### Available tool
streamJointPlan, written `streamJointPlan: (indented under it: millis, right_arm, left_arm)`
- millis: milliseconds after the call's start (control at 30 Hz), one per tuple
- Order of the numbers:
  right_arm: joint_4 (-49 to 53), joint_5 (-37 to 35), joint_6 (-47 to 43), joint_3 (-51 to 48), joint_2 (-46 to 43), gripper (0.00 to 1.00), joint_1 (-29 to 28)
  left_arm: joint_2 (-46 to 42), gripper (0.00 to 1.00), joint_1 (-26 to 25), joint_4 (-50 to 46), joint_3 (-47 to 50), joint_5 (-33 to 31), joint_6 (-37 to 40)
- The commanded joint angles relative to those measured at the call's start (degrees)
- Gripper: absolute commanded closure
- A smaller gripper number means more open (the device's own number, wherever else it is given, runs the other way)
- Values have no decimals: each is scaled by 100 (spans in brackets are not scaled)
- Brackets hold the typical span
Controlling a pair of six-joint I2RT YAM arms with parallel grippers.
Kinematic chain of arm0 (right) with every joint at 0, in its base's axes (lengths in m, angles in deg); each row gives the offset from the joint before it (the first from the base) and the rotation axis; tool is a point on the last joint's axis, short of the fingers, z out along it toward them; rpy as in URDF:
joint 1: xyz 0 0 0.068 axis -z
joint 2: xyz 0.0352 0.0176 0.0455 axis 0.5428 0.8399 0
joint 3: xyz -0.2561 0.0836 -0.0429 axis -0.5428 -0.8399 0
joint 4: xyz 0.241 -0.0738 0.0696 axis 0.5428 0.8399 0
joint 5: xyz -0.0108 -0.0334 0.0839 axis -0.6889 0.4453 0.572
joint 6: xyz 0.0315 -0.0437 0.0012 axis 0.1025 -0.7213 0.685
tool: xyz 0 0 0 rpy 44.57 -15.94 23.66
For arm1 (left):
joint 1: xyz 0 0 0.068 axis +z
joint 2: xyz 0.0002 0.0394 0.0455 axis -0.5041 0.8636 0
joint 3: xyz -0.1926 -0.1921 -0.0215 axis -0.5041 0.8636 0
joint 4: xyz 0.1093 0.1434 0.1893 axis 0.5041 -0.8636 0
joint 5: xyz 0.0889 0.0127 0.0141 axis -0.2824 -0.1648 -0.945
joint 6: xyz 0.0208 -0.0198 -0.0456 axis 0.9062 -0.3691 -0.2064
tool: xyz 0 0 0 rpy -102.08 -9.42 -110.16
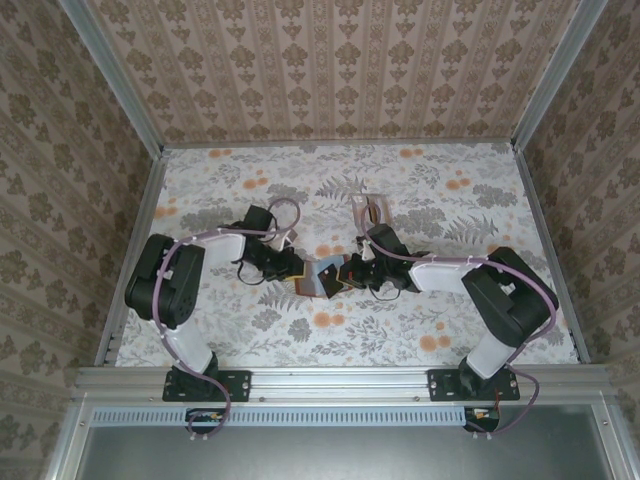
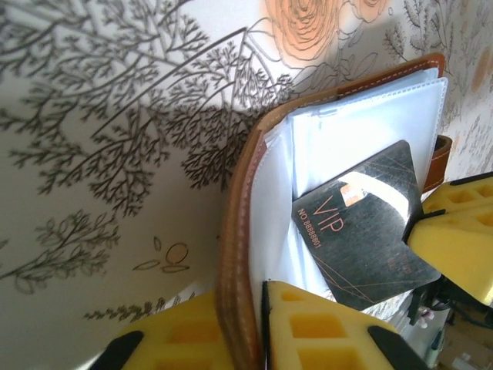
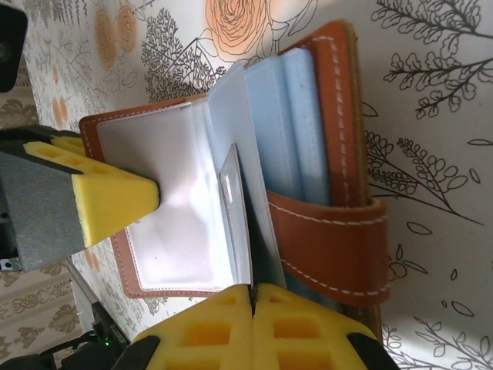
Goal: Put the credit cards into the card holder
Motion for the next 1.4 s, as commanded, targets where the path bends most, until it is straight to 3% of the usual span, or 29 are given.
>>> streamJointPlan:
  millis: [0, 700, 933, 1167, 1367]
  right_arm:
    - [-409, 204, 96, -61, 186, 100, 10]
    - [-509, 955, -632, 517, 1150, 100, 35]
    - [-328, 242, -494, 662, 1137, 100, 28]
    - [-648, -103, -219, 622, 1198, 100, -156]
    - [-929, -232, -60, 526, 1327, 100, -261]
  left_arm:
    - [-218, 99, 115, -66, 162, 110, 102]
    - [264, 99, 318, -340, 83, 209, 740]
    - [236, 94, 469, -356, 94, 238, 726]
    - [-83, 78, 647, -556, 221, 195, 770]
    - [-395, 78, 692, -655, 282, 141, 551]
